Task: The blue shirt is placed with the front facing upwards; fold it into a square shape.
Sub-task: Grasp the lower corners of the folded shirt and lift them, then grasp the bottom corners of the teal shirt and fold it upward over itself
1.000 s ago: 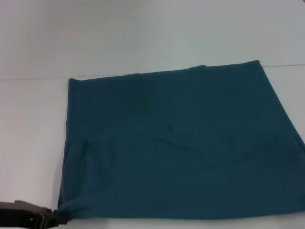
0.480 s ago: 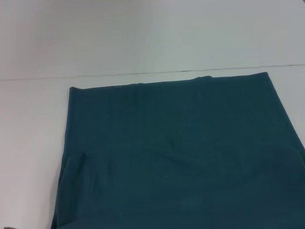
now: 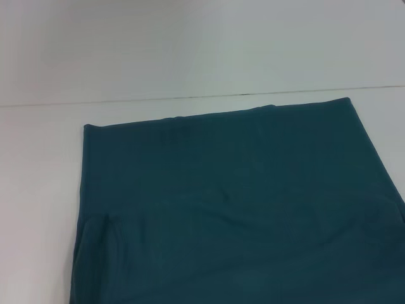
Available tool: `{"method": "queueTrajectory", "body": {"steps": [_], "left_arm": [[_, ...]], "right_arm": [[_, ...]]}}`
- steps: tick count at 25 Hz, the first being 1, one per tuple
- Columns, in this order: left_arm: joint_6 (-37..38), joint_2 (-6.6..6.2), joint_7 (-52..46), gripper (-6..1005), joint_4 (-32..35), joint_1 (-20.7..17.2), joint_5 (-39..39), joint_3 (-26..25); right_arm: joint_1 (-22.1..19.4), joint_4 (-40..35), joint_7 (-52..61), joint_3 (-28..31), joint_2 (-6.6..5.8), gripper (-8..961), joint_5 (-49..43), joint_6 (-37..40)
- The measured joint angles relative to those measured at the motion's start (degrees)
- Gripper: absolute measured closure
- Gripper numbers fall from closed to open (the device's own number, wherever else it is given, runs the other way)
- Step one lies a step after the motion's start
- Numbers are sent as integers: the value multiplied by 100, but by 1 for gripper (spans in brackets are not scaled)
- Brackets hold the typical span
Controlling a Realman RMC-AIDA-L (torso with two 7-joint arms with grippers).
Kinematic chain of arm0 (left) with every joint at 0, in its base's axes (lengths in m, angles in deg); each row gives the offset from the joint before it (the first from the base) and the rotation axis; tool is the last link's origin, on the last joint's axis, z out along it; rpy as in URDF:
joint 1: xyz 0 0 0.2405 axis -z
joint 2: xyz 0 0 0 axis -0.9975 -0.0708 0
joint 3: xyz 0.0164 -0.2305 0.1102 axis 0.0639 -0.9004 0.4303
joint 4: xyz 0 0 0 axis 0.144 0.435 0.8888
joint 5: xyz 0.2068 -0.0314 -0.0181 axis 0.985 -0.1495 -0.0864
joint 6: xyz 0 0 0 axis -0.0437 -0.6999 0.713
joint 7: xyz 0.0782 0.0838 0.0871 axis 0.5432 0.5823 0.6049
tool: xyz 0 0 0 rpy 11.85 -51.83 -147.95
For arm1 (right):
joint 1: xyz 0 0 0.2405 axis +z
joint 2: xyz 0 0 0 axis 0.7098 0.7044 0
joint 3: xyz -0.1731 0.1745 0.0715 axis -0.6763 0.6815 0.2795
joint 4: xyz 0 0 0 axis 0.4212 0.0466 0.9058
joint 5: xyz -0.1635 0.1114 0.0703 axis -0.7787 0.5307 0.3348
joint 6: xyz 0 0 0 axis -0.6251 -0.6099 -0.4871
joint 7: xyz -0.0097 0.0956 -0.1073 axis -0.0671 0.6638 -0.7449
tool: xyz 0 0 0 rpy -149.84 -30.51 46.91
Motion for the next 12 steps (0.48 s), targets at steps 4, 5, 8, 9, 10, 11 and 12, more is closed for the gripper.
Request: {"method": "queueTrajectory", "body": {"steps": [4, 5, 8, 9, 10, 11, 12], "left_arm": [[-58, -46, 229, 926, -281, 263, -6, -300], [-68, -64, 290, 926, -371, 369, -4, -420], [-94, -134, 483, 925, -729, 741, 24, -836], [-126, -172, 551, 925, -876, 872, 27, -979], [-199, -221, 611, 925, -1080, 1015, 29, -1104], [-271, -263, 631, 926, -1192, 1109, 31, -1168], [-373, -314, 650, 926, -1361, 1226, 32, -1248]], "right_arm": [[262, 122, -34, 118, -38, 909, 34, 7], [377, 211, -39, 197, -78, 908, 54, -9], [710, 537, -39, 404, -214, 904, 92, -133], [831, 647, -27, 456, -263, 902, 93, -212], [955, 747, -11, 486, -312, 901, 95, -311], [1054, 821, 3, 499, -355, 900, 95, -381], [1168, 898, 16, 513, -402, 899, 95, -449]]}}
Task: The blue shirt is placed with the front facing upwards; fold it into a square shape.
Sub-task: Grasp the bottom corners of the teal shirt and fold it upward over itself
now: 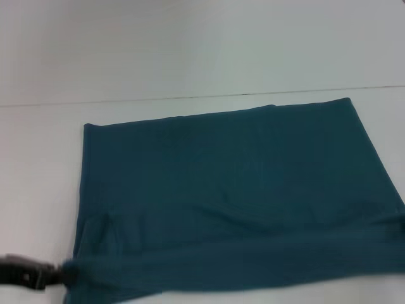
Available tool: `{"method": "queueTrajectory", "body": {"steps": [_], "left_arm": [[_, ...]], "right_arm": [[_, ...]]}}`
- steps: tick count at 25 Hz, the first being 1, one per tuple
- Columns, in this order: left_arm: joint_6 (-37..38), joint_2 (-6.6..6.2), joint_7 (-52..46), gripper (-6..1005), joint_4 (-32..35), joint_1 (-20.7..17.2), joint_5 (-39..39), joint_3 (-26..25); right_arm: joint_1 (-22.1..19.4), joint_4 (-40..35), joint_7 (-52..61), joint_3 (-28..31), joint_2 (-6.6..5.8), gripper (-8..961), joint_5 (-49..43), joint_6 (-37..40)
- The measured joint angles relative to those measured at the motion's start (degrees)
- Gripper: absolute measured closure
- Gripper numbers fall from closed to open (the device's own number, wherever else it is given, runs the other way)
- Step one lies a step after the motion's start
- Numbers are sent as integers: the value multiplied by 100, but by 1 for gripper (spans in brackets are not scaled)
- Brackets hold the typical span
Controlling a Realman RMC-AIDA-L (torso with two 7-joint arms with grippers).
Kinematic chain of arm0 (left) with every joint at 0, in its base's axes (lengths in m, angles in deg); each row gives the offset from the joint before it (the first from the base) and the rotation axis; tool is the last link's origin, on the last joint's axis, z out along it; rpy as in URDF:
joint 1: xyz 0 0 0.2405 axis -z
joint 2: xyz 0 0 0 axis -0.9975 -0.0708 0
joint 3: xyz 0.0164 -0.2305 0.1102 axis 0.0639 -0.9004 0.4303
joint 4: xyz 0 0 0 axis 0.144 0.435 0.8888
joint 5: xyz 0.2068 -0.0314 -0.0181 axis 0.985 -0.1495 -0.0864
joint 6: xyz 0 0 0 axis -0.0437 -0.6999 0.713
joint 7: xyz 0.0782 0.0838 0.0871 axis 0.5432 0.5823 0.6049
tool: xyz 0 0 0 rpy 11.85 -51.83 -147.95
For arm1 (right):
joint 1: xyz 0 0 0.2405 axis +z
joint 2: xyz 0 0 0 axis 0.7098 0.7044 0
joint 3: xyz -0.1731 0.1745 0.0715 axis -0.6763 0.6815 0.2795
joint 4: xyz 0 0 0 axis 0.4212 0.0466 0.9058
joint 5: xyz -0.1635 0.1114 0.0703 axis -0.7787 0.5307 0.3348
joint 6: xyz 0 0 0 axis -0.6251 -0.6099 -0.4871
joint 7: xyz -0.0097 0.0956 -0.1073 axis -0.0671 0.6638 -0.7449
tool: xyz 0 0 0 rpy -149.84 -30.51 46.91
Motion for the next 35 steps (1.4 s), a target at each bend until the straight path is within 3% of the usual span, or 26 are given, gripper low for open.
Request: {"method": "queueTrajectory", "body": {"steps": [3, 6, 15, 24, 35], "left_arm": [[-213, -120, 37, 927, -294, 235, -13, -106], [-527, -231, 72, 927, -609, 569, -21, -205], [-1593, -393, 15, 927, -1236, 1278, 4, -633], [-2748, -346, 7, 926, -1761, 1848, 320, -462], [-3257, -392, 93, 926, -1968, 2187, 489, -385]], "right_arm": [[316, 107, 65, 66, -111, 895, 8, -156], [574, 114, 207, 66, -141, 891, 11, -484], [1167, 130, 486, -5, -86, 879, 12, -1387], [1458, 307, 665, -471, 0, 868, 16, -2180], [1676, 369, 681, -861, 34, 854, 10, -3439]]}}
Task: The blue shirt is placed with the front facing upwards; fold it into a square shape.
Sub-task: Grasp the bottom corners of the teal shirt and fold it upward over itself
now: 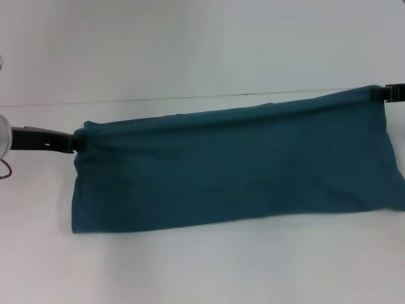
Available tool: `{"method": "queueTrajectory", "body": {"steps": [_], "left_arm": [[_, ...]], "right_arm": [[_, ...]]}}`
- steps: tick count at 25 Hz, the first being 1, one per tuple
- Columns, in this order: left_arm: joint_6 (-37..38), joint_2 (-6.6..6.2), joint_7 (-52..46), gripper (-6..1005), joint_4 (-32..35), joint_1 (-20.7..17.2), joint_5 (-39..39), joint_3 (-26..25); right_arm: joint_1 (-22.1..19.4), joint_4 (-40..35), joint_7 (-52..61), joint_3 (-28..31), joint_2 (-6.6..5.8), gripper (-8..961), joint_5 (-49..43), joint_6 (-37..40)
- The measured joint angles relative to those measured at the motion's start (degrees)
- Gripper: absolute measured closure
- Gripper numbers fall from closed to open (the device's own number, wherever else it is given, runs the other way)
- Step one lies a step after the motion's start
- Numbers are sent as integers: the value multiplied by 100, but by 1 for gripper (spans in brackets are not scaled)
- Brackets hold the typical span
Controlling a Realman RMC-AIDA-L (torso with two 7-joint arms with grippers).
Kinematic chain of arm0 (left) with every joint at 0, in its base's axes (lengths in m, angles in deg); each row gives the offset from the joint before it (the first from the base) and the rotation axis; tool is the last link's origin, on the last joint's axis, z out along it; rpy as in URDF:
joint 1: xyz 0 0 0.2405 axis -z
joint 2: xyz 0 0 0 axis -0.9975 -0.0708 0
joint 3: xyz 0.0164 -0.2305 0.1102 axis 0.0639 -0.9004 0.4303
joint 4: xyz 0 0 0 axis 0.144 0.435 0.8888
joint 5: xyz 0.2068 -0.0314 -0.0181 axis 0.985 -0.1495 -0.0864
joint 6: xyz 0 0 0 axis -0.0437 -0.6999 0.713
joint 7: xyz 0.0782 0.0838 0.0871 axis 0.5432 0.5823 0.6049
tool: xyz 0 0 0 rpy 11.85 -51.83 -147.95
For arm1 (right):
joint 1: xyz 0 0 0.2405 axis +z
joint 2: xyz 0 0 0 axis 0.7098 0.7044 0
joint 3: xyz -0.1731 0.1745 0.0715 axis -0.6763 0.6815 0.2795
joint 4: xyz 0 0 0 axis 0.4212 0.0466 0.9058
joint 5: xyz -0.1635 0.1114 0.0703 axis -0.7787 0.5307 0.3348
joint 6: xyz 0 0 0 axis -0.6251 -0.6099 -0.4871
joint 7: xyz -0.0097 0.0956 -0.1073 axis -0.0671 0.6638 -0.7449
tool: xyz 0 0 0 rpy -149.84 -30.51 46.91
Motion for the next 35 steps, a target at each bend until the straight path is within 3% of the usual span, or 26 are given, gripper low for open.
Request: {"method": "queueTrajectory", "body": {"steps": [8, 24, 35], "left_arm": [[-741, 88, 12, 927, -219, 101, 9, 373], [-1517, 53, 224, 927, -573, 325, 9, 509], [-2202, 202, 646, 927, -848, 354, -40, 518]], "right_arm": [[118, 162, 65, -374, 43, 844, -13, -689], [358, 660, 39, -594, 74, 823, 4, -1650], [422, 933, 7, -695, 188, 809, 7, -2142]]}}
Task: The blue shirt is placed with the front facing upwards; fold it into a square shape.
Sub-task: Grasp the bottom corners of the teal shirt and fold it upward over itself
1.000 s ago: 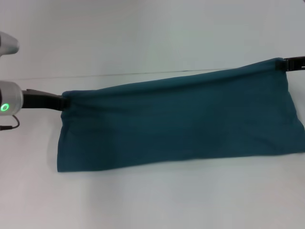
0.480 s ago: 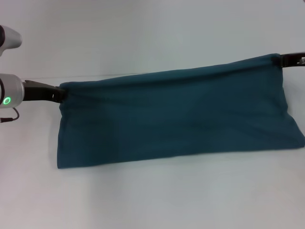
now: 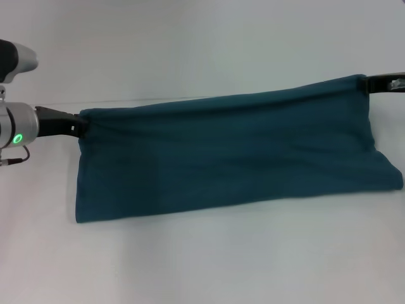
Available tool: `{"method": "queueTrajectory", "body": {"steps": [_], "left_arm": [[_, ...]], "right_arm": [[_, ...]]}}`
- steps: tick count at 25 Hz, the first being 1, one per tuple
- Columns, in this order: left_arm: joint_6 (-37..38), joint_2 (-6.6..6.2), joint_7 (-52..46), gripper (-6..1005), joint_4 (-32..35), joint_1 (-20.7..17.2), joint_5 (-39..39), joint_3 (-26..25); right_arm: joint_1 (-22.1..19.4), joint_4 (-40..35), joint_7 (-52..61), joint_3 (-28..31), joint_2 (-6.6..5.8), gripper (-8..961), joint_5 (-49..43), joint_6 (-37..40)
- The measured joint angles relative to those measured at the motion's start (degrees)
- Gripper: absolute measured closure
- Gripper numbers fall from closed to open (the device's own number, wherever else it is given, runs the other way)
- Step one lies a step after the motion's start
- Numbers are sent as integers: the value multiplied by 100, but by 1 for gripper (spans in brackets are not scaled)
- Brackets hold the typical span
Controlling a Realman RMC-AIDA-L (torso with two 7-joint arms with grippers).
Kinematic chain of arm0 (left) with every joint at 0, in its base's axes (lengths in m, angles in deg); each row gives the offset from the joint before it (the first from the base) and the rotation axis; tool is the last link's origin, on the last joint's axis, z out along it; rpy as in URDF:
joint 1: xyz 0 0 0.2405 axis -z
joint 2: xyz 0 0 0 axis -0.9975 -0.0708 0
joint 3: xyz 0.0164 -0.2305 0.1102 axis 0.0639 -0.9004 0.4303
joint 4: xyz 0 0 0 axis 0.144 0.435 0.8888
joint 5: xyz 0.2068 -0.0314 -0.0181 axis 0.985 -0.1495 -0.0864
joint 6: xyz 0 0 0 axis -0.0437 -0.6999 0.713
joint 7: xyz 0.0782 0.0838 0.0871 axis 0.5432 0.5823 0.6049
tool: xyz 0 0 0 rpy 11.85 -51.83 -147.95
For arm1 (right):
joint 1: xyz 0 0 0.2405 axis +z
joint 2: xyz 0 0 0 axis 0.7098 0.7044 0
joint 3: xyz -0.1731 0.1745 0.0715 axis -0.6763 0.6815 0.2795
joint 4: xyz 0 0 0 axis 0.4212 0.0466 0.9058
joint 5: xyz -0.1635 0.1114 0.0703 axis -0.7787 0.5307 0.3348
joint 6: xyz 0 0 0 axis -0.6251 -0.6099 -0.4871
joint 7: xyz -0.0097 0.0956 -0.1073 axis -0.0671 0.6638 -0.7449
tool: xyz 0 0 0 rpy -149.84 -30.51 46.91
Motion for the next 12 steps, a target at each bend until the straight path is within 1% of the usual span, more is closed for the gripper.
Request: {"method": "queueTrajectory", "body": {"steps": [4, 5, 8, 12], "left_arm": [[-150, 21, 32, 928, -75, 24, -2, -1], [-227, 29, 37, 927, -102, 30, -2, 0], [-266, 35, 57, 926, -122, 30, -2, -5], [-393, 48, 114, 898, -217, 28, -2, -26]], "right_arm": [[19, 126, -2, -127, 54, 804, -2, -317], [38, 208, -2, -225, 77, 803, -5, -511], [48, 289, -2, -332, 91, 799, -5, -695], [94, 401, -9, -441, 111, 794, -6, -974]]}}
